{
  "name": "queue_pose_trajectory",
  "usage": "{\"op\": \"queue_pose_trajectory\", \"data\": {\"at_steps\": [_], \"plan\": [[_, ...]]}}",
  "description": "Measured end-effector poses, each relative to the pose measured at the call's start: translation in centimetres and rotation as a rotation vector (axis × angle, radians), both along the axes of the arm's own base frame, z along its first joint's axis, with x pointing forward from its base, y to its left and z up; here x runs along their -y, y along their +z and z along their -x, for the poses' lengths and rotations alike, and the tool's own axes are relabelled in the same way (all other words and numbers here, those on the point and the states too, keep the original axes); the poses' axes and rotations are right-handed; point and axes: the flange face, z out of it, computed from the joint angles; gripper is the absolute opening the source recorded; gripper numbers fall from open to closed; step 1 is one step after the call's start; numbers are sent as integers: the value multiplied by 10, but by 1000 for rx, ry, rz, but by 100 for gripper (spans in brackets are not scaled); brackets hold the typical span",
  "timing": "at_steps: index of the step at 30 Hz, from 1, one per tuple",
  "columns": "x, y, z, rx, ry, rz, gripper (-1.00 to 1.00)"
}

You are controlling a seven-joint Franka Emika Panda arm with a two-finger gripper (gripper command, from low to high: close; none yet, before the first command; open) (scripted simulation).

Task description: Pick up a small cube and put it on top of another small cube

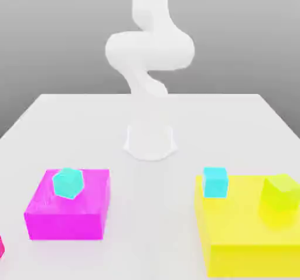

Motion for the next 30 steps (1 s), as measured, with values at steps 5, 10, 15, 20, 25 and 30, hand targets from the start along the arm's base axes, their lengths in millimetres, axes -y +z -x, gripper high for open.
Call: {"op": "queue_pose_trajectory", "data": {"at_steps": [5,10,15,20,25,30], "plan": [[47,-61,-57,-113,-214,-86,0],[102,-131,-97,-214,-427,-174,0],[161,-208,-119,-308,-644,-263,0],[231,-293,-117,-393,-886,-360,0],[275,-382,-105,-479,-1092,-450,0],[317,-472,-74,-559,-1316,-546,0]]}}
